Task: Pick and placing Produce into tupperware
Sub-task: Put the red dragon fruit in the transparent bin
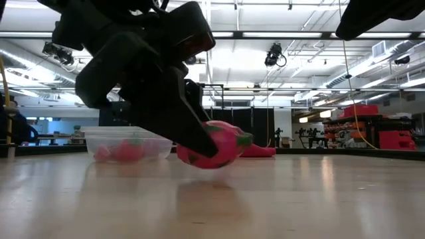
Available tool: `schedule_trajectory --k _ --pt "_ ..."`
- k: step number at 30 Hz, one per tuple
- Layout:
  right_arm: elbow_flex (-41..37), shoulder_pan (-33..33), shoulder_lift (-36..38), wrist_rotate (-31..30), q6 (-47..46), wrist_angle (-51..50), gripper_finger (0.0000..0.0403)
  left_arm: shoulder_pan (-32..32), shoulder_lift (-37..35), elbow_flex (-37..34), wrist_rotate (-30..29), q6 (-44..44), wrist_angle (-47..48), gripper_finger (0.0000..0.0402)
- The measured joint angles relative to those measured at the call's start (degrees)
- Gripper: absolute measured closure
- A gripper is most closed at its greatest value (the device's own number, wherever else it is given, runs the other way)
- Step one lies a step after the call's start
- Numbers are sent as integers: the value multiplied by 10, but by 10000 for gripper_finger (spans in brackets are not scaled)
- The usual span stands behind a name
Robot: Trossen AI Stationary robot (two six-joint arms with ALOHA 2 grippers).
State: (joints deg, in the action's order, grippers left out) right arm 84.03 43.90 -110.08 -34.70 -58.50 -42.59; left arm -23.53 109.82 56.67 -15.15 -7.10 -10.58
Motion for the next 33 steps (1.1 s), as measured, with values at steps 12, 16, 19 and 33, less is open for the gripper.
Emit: schedule_trajectory --k 12,16,19,33 --pt "0 0 0 0 2 0 318 3 -35 0 -63 -29 38 159" --pt "0 1 0 0 1 1 320 13 -88 0 -141 -104 120 165" --pt "0 2 0 0 1 2 320 23 -138 0 -162 -131 205 163" --pt "0 3 0 -4 -5 14 320 74 -244 -22 -217 -451 600 159"
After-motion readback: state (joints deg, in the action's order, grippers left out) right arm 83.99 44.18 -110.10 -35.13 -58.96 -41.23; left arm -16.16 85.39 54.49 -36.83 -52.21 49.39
